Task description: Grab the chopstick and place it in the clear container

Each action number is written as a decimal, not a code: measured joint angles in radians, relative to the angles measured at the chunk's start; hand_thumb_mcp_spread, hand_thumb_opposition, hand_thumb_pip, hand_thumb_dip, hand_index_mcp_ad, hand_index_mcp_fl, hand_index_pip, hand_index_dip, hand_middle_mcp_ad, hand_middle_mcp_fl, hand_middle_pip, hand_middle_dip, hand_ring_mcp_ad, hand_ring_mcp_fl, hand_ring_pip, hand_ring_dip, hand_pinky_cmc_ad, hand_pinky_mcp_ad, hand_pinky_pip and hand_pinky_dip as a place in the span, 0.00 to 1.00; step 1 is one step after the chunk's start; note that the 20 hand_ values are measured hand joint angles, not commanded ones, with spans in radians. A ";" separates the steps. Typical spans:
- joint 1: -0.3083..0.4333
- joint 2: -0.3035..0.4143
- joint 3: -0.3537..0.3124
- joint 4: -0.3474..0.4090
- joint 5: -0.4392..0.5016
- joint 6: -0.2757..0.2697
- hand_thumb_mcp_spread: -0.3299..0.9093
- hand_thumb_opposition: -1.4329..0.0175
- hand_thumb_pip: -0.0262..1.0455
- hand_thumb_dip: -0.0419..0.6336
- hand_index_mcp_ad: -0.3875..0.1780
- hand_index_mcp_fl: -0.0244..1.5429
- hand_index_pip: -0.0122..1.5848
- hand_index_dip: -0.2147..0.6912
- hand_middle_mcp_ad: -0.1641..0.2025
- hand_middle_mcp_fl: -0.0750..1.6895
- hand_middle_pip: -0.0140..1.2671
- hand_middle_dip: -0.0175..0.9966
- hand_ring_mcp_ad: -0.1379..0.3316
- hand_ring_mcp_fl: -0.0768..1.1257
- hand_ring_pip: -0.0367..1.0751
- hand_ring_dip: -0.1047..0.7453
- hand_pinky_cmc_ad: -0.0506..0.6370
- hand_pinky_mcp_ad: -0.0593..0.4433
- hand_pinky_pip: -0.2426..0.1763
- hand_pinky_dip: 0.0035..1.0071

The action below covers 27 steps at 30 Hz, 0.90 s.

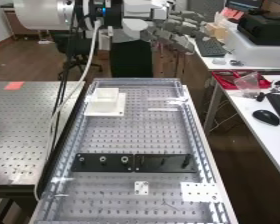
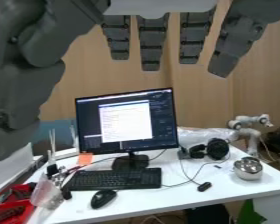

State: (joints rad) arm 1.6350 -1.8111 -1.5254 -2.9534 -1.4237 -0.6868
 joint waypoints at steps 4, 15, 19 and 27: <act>0.018 -0.015 0.024 -0.008 0.042 0.004 0.38 0.50 0.51 0.10 0.62 0.03 0.05 0.45 0.59 0.08 0.11 0.17 0.67 0.08 0.11 0.20 0.64 0.64 0.37 0.23; 0.048 -0.018 0.022 0.027 0.136 -0.012 0.37 0.49 0.55 0.10 0.62 0.03 0.04 0.40 0.58 0.08 0.11 0.14 0.69 0.08 0.11 0.16 0.62 0.60 0.35 0.22; 0.050 -0.018 0.016 0.036 0.214 0.001 0.35 0.49 0.58 0.10 0.65 0.03 0.04 0.39 0.61 0.08 0.11 0.14 0.72 0.08 0.12 0.15 0.63 0.61 0.35 0.20; 0.059 -0.038 0.039 0.009 0.272 -0.013 0.27 0.49 0.61 0.06 0.67 0.03 0.04 0.36 0.61 0.08 0.11 0.14 0.73 0.08 0.12 0.14 0.60 0.61 0.35 0.19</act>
State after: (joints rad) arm 1.6939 -1.8495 -1.4860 -2.9445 -1.1519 -0.7003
